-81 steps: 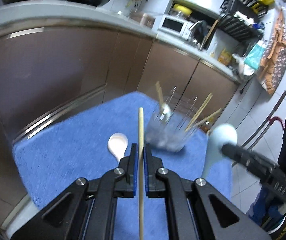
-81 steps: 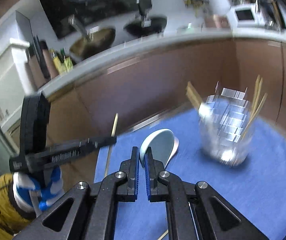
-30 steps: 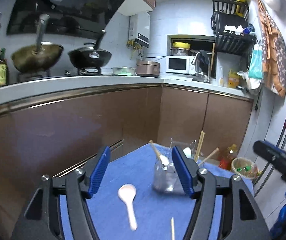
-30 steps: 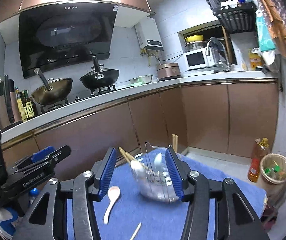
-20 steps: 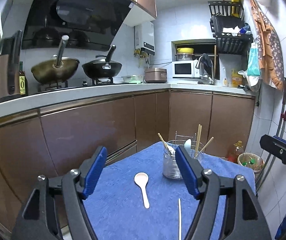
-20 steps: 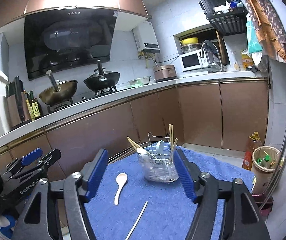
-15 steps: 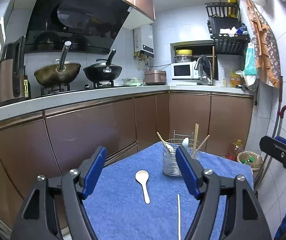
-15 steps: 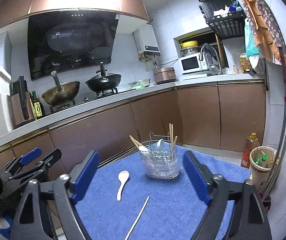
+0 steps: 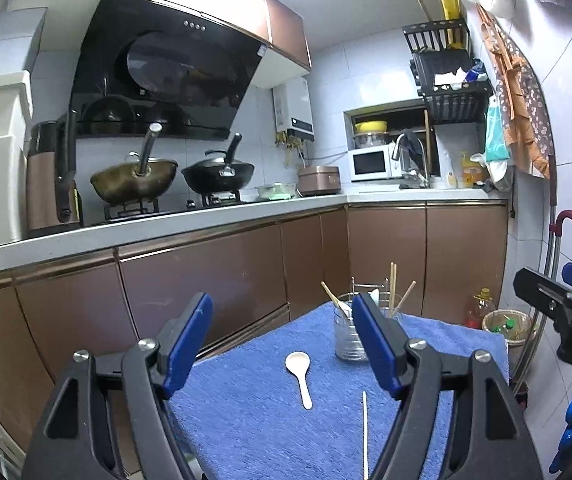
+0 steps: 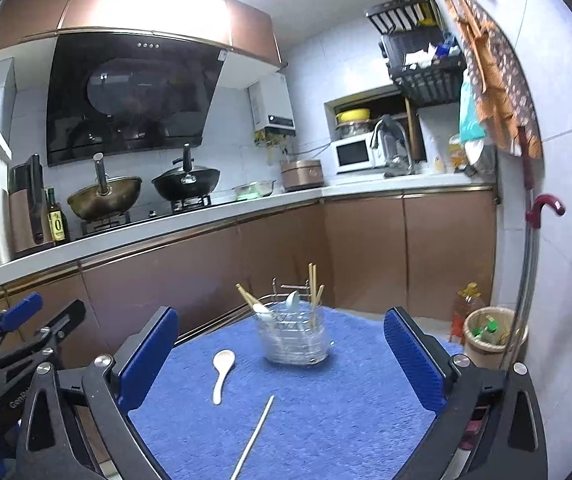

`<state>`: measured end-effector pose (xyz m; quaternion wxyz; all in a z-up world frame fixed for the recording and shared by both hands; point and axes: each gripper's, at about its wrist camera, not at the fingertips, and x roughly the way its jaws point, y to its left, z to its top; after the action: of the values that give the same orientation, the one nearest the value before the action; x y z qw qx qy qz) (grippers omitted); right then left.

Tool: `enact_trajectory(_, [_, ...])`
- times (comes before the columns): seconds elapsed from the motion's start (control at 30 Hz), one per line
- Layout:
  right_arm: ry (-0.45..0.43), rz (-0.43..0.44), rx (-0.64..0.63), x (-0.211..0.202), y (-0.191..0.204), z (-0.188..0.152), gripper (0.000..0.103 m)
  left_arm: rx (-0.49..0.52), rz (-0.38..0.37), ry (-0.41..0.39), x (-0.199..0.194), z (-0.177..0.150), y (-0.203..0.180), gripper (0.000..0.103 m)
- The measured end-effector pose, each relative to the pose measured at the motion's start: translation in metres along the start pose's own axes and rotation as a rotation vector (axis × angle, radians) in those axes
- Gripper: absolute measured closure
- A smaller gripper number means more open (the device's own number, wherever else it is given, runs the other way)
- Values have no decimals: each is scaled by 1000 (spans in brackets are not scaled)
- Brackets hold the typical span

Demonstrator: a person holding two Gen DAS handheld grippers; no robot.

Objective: Organize utensils
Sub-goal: 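Pull both tools back from the holder above the towel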

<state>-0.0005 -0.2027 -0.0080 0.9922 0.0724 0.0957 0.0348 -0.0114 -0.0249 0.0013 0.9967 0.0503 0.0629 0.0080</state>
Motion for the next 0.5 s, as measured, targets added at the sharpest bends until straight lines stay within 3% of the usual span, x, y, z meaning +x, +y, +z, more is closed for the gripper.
enact_trajectory(0.17, [-23, 67, 21, -8, -4, -1, 0, -8, 4, -4, -1, 1, -1, 32])
enact_trajectory(0.5, [-71, 87, 71, -7, -13, -5, 0, 20, -37, 16, 7, -11, -10, 32])
